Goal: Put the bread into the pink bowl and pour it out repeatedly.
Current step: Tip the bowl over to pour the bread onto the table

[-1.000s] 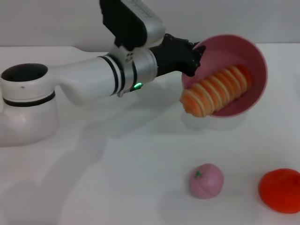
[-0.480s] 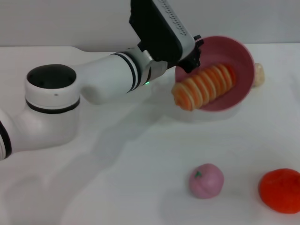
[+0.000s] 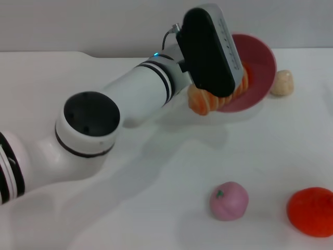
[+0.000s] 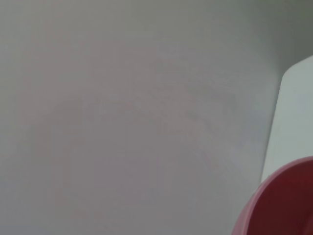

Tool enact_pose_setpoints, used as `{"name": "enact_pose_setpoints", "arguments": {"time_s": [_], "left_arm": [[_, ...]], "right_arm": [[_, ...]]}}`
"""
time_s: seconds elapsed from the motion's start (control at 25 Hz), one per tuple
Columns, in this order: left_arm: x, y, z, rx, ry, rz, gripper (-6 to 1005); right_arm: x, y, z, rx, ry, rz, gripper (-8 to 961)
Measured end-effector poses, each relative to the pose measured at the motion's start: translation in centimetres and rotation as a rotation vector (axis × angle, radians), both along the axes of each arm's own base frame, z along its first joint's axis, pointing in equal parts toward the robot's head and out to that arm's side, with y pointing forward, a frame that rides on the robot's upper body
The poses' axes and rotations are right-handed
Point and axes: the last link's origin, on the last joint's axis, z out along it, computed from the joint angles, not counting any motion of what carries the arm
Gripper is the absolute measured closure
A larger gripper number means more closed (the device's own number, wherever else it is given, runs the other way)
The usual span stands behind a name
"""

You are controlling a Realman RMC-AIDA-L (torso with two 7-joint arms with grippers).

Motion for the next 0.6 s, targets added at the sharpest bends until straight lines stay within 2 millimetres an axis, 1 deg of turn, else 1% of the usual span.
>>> {"name": "enact_pose_setpoints", "arguments": {"time_s": [0.16, 0.4, 0.6], "left_arm": [[0.3, -0.5, -0.1, 0.036, 0.045, -0.052, 964], [0.3, -1.0, -0.3, 0.061, 0.102, -0.11, 964], [0.3, -1.1, -0.2, 0.081, 0.129, -0.137, 964]], "right_arm": [[-0.1, 0.0, 0.1, 0.003, 0.0, 0.007, 450], [-0.2, -0.1, 0.1, 0.006, 0.0, 0.018, 450], [-0.5, 0.0, -0.1, 0.0, 0.001, 0.026, 450]]}}
